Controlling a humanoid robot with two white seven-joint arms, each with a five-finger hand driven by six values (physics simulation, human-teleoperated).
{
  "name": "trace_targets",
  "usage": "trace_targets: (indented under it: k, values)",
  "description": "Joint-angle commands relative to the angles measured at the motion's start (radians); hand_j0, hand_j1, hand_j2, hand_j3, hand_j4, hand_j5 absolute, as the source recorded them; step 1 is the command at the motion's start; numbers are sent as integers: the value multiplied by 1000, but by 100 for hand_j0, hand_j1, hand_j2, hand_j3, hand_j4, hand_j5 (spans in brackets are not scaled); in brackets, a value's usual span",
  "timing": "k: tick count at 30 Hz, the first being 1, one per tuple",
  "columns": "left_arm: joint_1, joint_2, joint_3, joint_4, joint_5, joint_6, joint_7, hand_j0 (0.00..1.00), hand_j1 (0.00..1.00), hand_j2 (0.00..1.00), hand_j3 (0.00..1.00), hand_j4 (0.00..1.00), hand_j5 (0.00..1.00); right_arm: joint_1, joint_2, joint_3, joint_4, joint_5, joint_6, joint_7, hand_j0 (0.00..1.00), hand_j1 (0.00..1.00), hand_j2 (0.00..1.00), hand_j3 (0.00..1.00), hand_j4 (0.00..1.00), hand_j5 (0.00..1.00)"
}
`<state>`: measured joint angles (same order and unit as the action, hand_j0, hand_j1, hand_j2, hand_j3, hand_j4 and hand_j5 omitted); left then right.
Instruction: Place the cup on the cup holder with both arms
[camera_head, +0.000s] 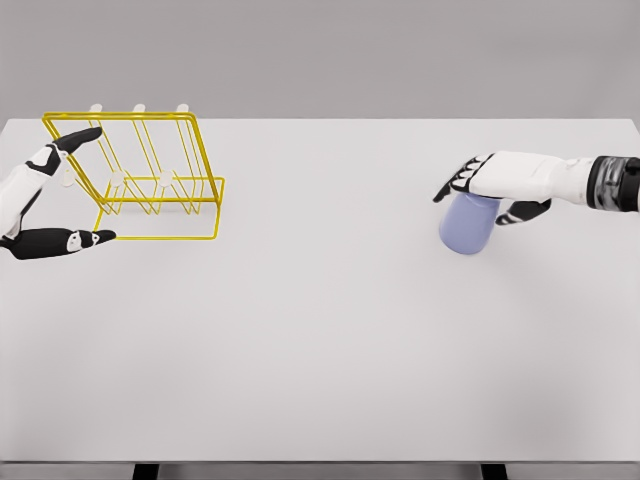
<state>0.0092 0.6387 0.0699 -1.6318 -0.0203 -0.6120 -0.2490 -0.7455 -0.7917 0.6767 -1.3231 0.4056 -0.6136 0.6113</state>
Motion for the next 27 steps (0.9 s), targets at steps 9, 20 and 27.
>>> trace_targets:
  k: [9,20,27]
  values:
    - [6,1,1,0,6,1,0,100,100,100,100,100,100,-5,12,-16,-5,-10,3,0,51,51,51,51,51,51]
    - [6,1,2,0,6,1,0,100,100,100,100,100,100,-25,86,-59,-11,-7,3,0,34,34,34,34,34,34]
    - [6,1,2,0,6,1,0,100,100,100,100,100,100,-52,198,-57,-18,-2,3,0,36,36,36,36,36,36]
